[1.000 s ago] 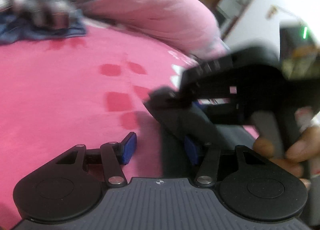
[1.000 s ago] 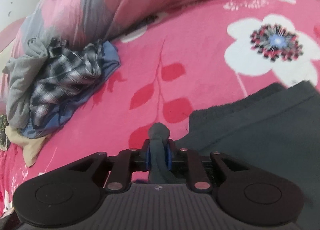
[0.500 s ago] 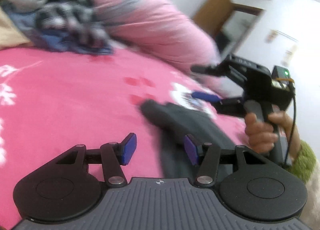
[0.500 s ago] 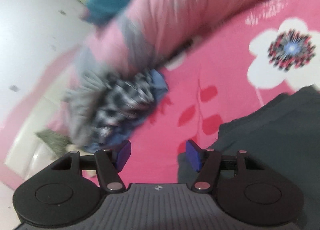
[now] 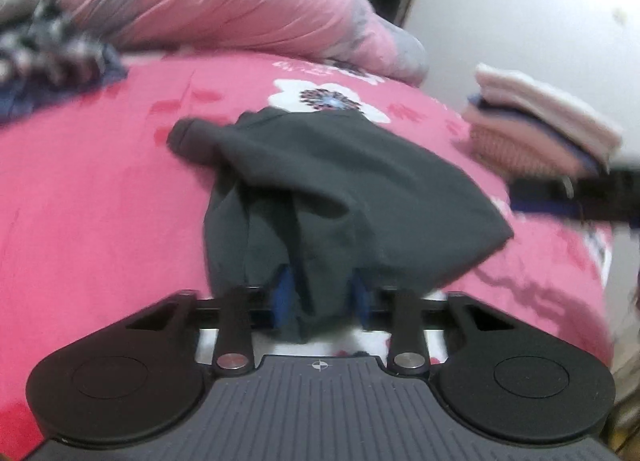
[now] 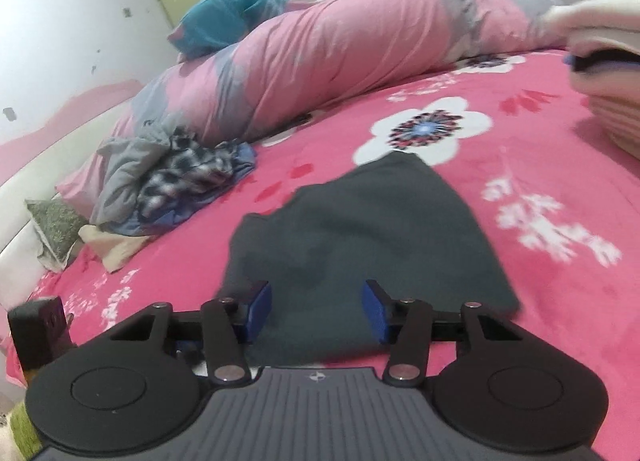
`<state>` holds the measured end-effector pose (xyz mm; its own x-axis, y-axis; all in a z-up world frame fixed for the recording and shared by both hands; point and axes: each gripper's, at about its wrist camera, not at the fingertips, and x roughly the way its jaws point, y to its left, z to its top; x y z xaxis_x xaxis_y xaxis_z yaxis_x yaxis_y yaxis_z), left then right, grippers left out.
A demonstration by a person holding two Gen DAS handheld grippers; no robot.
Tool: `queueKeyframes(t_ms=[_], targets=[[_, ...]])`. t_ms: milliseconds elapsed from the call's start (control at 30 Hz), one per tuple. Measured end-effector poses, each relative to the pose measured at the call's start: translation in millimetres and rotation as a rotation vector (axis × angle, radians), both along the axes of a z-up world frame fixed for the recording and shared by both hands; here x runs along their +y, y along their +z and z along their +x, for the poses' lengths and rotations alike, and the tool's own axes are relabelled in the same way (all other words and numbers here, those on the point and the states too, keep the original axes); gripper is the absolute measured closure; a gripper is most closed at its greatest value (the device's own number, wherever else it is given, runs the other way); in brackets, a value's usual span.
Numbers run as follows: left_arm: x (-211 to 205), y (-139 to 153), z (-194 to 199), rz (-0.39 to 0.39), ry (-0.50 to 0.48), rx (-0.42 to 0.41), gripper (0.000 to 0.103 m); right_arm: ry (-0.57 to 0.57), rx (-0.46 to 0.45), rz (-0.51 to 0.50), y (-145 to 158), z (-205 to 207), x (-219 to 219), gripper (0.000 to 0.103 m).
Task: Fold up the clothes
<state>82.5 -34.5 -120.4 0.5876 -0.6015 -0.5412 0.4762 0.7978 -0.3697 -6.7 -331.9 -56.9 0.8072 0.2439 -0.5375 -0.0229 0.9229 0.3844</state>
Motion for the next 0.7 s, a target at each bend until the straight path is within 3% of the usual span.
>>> queueKeyframes(t_ms=[100,300,333,400,433,467,533,600,633,667,700], targets=[[13,-5,-6,-0.102,0.037,0.049,0.097,-0.043,0.000,-0.065,-6,-3,-10,0.063],[19,-3,-14,-0.146,0.069,0.047,0.095,-0.116,0.026,-0.167,-17,10,-30,0.064],[20,-3,-15,-0.153,0.074,0.046,0.092,-0.135,0.034,-0.172,-19,12,-35,0.063],[22,-2,-17,-0.166,0.085,0.045,0.070,-0.169,0.042,-0.150,-23,12,-48,0.057],[23,-2,-18,-0.173,0.090,0.044,0.054,-0.193,0.040,-0.121,-24,12,-57,0.041],[22,1,-18,-0.171,0.080,0.034,0.048,-0.217,0.038,-0.092,-25,12,-66,0.034],[17,6,-15,-0.163,0.054,0.008,0.048,-0.230,0.047,-0.008,-31,15,-84,0.029],[9,-1,-6,-0.135,0.063,0.057,0.049,-0.210,0.102,0.063,-42,26,-97,0.029],[5,-5,-1,-0.120,0.069,0.085,0.054,-0.194,0.143,0.100,-49,33,-102,0.032],[2,-9,4,-0.105,0.075,0.114,0.070,-0.184,0.175,0.131,-56,39,-106,0.035],[3,-13,6,-0.119,0.100,0.124,0.077,-0.175,0.184,0.149,-59,42,-107,0.046]])
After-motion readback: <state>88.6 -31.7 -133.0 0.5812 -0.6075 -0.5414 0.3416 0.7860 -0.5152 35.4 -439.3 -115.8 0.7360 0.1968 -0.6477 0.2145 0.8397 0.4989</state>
